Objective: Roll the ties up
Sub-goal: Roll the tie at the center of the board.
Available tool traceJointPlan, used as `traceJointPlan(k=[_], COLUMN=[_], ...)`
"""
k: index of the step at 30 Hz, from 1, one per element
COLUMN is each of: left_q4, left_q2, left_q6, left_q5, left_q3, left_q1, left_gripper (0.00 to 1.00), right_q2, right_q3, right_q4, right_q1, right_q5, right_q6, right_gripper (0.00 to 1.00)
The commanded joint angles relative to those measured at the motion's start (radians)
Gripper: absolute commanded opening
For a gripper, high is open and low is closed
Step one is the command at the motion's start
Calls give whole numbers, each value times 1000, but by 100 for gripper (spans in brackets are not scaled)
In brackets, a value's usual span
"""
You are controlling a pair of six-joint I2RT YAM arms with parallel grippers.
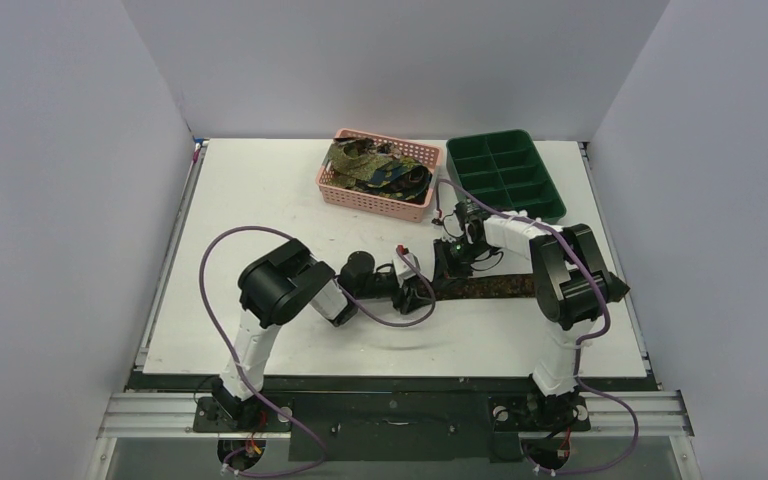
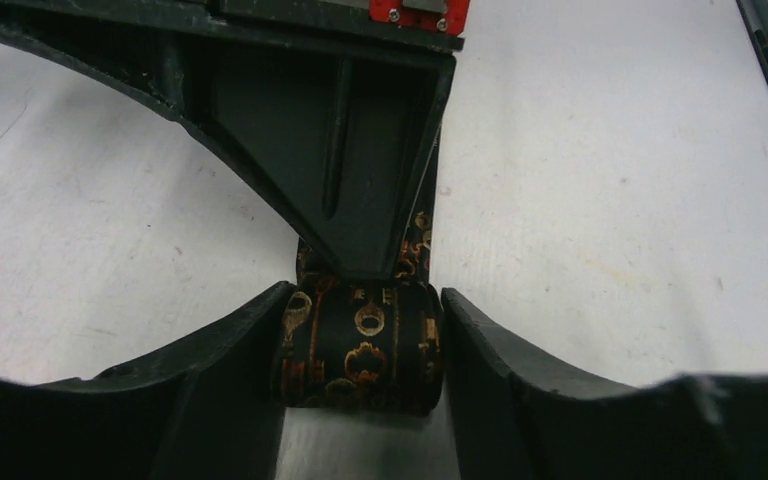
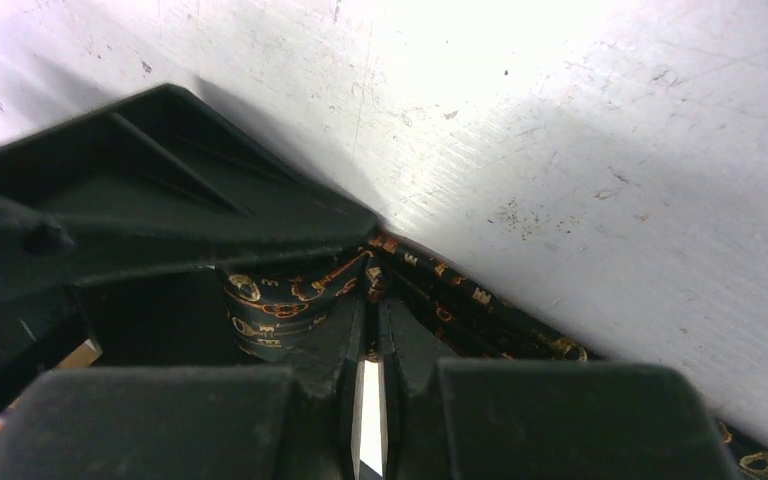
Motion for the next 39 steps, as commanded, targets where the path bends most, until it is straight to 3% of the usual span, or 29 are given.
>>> traceJointPlan(k=[1, 4, 6, 10, 12, 17, 23, 26, 28, 31, 32, 35, 39], left_q4=[24, -32, -122, -312, -399, -502, -582, -597, -602, -608, -609, -609, -557], left_q2=[64, 45, 3, -77, -100, -119, -111, -109, -110, -115, -116, -116, -120], left_q6=[-64, -17, 48, 163, 195, 228, 250, 256, 257, 265, 267, 268, 262], left_q5=[-31, -34, -41, -72, -84, -109, -124, -127, -128, -129, -128, -118, -92], left_q3=[10, -12, -32, -59, -55, -29, 24, 32, 33, 31, 29, 25, 9], left_q1=[-16, -5, 2, 4, 5, -4, -5, -7, -7, -7, -5, 0, 9], left_gripper=[44, 26, 19, 18, 19, 21, 22, 23, 23, 23, 24, 26, 50], right_q2=[69, 41, 4, -76, -103, -130, -121, -95, -75, -50, -47, -29, -2], right_q3=[-62, -63, -60, -23, -4, 12, -30, -19, -12, -9, -10, -20, -47], right_q4=[91, 97, 80, 12, -18, -4, 104, 111, 109, 73, 50, 7, -17], right_q1=[5, -1, -12, -82, -101, -53, 25, 34, 33, 24, 21, -4, -44], right_q5=[200, 173, 150, 54, -9, -146, -157, -123, -92, -38, -13, 24, 66], right_q6=[-20, -20, -33, -64, -72, -5, 112, 114, 102, 62, 52, 3, -22], right_gripper=[0, 0, 2, 25, 30, 39, 41, 41, 35, 4, 0, 0, 0])
